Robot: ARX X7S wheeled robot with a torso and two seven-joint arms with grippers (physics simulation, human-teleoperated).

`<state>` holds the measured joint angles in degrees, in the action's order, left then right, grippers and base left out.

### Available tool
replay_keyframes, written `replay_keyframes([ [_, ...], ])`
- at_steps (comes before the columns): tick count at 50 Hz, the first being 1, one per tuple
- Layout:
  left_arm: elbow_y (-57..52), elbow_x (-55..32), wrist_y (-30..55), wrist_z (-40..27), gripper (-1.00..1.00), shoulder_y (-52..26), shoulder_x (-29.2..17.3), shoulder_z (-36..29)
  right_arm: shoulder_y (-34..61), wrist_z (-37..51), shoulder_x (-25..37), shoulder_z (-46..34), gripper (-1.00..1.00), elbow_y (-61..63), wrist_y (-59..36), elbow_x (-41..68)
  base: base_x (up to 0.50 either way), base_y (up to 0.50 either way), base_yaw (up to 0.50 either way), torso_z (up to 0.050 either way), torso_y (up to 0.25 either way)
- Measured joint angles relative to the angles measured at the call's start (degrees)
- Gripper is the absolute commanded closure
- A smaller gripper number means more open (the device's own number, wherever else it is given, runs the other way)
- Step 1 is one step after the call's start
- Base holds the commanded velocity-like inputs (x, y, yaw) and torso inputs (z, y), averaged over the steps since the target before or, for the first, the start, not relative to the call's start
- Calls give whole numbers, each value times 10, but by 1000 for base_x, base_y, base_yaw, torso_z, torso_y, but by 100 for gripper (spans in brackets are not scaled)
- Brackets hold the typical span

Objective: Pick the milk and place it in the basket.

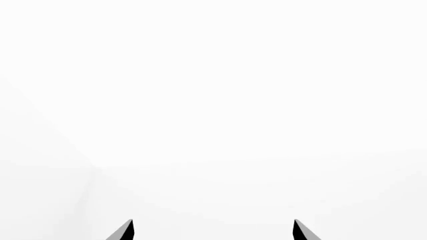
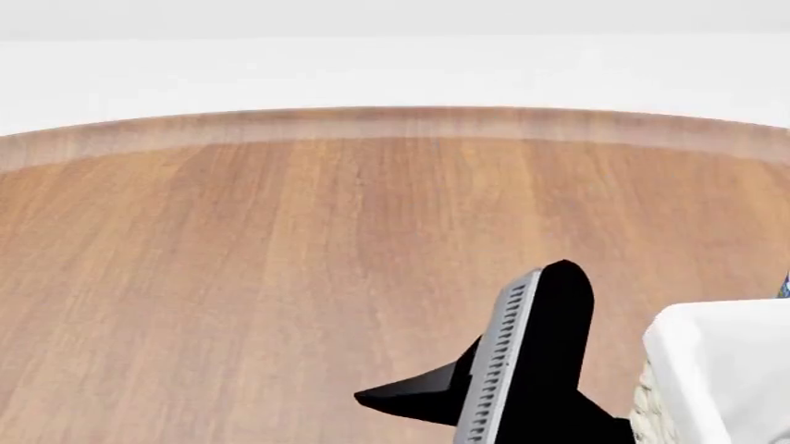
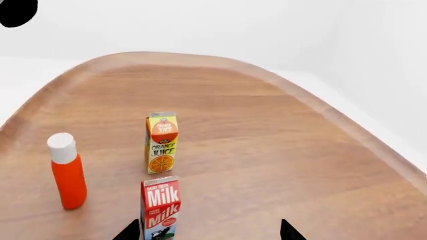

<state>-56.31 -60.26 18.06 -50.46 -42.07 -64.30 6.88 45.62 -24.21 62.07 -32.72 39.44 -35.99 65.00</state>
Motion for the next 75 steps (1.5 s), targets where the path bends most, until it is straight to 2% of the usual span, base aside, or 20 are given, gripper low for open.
replay_keyframes([
  [15,2,4,-2,1,-100,3,-1,0,-9,-21,-26,-24,-100,-10,4,-32,0,0,0,0,0],
  [54,2,9,-8,0,-100,9,0,-5,14,-64,-195,-135,-100,-142,-3,-162,0,0,0,0,0],
  [75,3,13,-14,2,-100,19,1,-3,4,-72,-255,-190,-100,-190,6,-216,0,0,0,0,0],
])
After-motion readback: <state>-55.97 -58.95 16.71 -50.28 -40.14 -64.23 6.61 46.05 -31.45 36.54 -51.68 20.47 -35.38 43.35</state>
